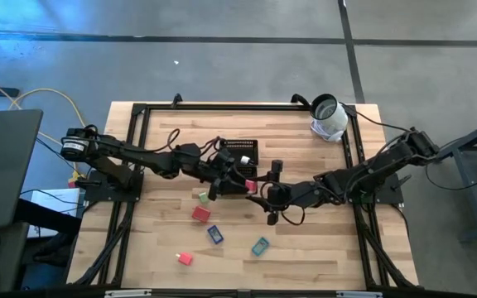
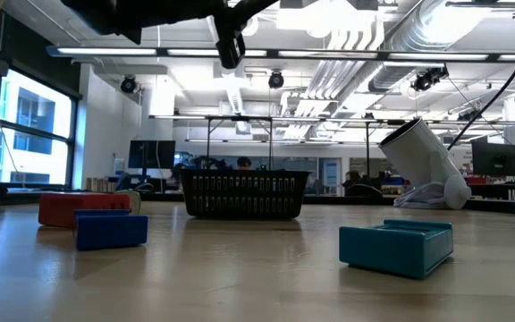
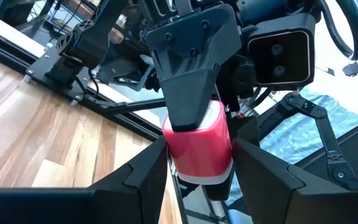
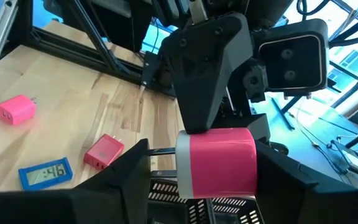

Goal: Pick & Place Office items
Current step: Put the pink and white charger adapter into the top black bin

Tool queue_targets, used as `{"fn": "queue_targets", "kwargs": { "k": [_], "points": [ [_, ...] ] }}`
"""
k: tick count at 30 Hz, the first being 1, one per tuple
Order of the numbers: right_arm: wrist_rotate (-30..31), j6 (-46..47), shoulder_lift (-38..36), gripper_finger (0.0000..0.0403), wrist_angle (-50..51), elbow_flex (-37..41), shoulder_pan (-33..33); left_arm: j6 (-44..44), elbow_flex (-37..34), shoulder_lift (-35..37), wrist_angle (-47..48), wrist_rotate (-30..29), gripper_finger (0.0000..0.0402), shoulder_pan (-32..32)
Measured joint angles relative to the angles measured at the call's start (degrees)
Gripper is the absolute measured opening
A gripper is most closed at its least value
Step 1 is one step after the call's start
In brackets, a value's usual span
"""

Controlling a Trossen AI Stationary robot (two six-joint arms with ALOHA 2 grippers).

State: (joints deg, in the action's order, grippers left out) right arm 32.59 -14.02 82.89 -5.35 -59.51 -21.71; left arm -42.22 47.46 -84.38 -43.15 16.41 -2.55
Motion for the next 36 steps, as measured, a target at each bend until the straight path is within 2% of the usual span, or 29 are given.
{"fn": "queue_targets", "kwargs": {
  "k": [9, 28, 36],
  "points": [
    [-3.3, 0.0, 0.0, 0.0212, -0.2, 0.0, 2.0, -0.1, -0.1, 0.0, -0.9, -0.1, 0.0171, 0.0],
    [-9.4, -2.7, -0.1, 0.0212, -3.5, 0.0, 4.7, -1.4, -0.1, 0.0, -9.0, -0.4, 0.0171, -1.6],
    [-9.3, -2.7, -0.1, 0.0212, -3.6, -0.1, 4.8, -1.5, -0.1, 0.0, -10.5, -0.4, 0.0167, -1.6]
  ]
}}
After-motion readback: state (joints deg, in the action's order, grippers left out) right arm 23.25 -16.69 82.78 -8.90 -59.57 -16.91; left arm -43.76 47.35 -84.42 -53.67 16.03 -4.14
